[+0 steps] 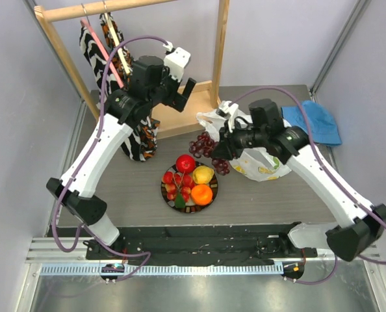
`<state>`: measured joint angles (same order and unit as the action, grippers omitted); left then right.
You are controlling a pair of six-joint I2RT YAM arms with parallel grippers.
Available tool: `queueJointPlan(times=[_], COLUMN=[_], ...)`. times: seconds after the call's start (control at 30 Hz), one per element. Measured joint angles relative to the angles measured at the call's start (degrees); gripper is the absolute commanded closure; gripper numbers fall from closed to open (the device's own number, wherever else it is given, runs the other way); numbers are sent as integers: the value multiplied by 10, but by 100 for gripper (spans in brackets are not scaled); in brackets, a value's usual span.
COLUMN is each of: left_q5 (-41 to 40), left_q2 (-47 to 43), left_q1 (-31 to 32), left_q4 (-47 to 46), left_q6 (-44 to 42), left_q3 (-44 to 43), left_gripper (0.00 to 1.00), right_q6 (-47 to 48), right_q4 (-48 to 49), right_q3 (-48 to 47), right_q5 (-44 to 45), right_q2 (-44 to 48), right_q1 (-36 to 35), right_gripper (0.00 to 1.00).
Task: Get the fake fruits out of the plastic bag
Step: Place the fake fruit on the plate, then reset both arms
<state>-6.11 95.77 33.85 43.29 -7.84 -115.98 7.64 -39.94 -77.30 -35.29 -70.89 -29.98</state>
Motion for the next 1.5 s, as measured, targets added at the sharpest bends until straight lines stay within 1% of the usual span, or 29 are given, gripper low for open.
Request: queueJointPlan(times=[0.13, 0.3, 0.37, 0.5, 0.53, 0.57, 0.63, 0.67, 0.77, 0.9, 1.0, 1.07, 1.1, 1.13, 1.2, 1.3, 1.33, 1.37, 1.43, 1.5], left_q5=[-9, -9, -6, 2, 3, 5, 9, 12, 22, 35, 42, 50, 55, 61, 78, 123, 141, 162, 193, 212], left_q2=[-27, -35, -37, -45, -48, -52, -59, -63, -73, -76, -76, -76, -76, -76, -76, -76, -76, -78, -89, -120], left_q1=[-6, -14, -20, -37, -41, -44, -49, -51, -56, -63, -65, -65, -65, -65, -65, -65, -65, -65, -66, -65], left_q4=[-1, 3, 4, 9, 11, 11, 11, 11, 10, 11, 11, 11, 11, 12, 15, 34, 45, 59, 81, 90], left_q6=[-9, -16, -16, -16, -15, -14, -13, -12, -5, 1, 3, 3, 2, 1, -3, -17, -24, -35, -54, -68], left_q3=[20, 54, 68, 87, 90, 92, 95, 96, 100, 105, 109, 111, 113, 115, 118, 118, 118, 118, 125, 156], left_gripper=[5, 5, 5, 5, 5, 5, 5, 5, 6, 6, 6, 6, 4, 3, 5, 7, 7, 8, 8, 8], right_q6=[-34, -72, -82, -93, -94, -95, -97, -102, -111, -102, -94, -93, -93, -93, -93, -87, -78, -70, -49, -34], right_q4=[27, 52, 56, 57, 57, 57, 57, 59, 62, 60, 55, 52, 51, 52, 55, 52, 47, 43, 32, 25], right_q3=[3, 3, 3, 3, 3, 3, 3, 4, 8, 8, 8, 8, 8, 8, 15, 40, 52, 68, 103, 143], right_q5=[4, 19, 22, 27, 31, 33, 37, 38, 41, 49, 72, 85, 91, 96, 104, 115, 120, 125, 133, 149], right_q2=[-80, -172, -200, -224, -226, -226, -226, -226, -226, -226, -217, -201, -187, -172, -138, -83, -66, -50, -24, -2], right_q1=[-18, -40, -53, -73, -79, -82, -90, -94, -100, -101, -99, -91, -83, -72, -46, -4, 6, 13, 16, 14], right_gripper=[97, 96, 95, 93, 87, 79, 49, 43, 33, 28, 27, 27, 27, 26, 26, 29, 33, 34, 34, 36])
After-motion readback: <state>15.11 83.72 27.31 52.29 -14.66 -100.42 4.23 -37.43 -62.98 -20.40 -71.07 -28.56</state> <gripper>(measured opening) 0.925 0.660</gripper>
